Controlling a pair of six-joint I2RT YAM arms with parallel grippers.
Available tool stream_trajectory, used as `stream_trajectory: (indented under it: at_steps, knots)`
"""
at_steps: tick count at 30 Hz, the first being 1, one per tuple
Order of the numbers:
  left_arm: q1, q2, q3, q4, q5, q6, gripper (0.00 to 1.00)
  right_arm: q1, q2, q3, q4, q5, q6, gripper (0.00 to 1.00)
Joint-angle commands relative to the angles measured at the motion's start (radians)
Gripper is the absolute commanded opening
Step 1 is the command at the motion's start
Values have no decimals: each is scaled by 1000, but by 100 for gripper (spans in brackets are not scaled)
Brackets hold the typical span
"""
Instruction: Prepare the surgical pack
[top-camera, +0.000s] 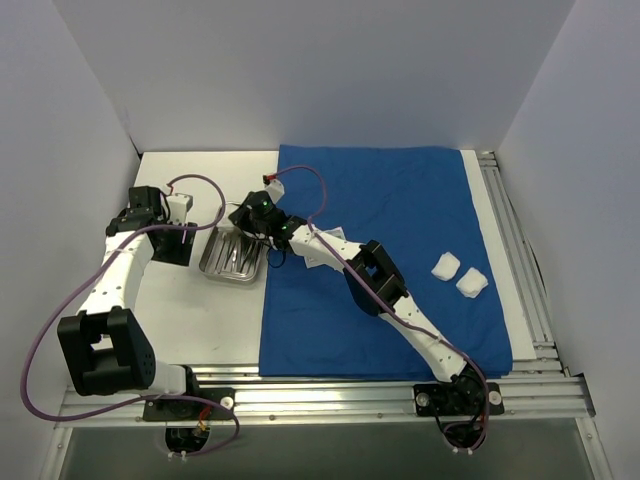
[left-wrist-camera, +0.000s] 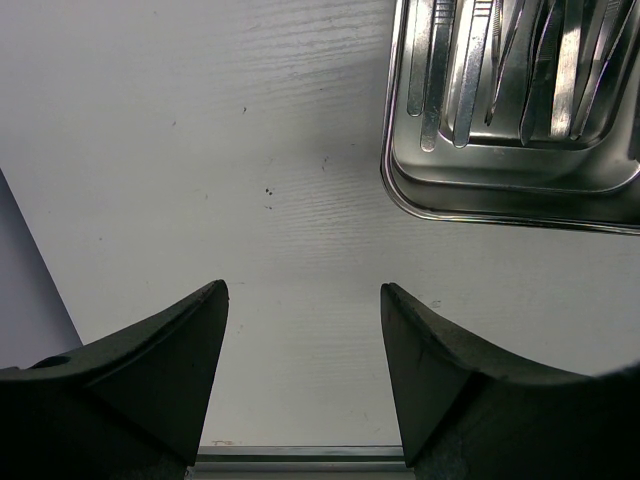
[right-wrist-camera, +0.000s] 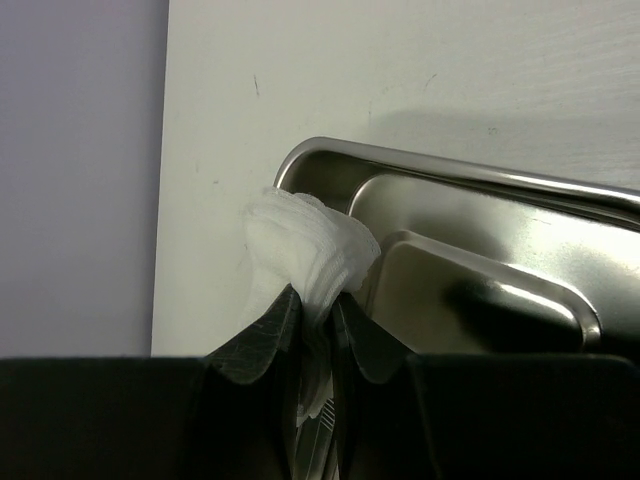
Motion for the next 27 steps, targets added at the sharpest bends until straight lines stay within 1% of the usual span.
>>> stream_trajectory:
  at_steps: [1, 5, 12, 17, 21, 24, 25, 27]
  knots:
    - [6, -21, 19, 22, 3, -9, 72, 2, 2, 41, -21, 43, 4, 0]
    - [6, -24, 19, 22, 6, -7, 72, -1, 6, 41, -44, 49, -4, 0]
    - [6, -29, 12, 22, 8, -7, 72, -1, 43, 71, -49, 26, -7, 0]
    - [6, -23, 12, 24, 9, -7, 72, -1, 46, 73, -43, 40, -12, 1]
    - [5, -23, 15, 24, 6, -9, 72, -5, 52, 73, -46, 41, -4, 8]
    - [6, -24, 11, 27, 6, -7, 72, -6, 51, 73, -40, 38, -5, 18]
    - [5, -23, 9, 29, 6, -9, 72, -5, 48, 75, -39, 40, -10, 22]
    - [6, -21, 8, 27, 6, -9, 72, 0, 42, 87, -58, 52, -30, 27]
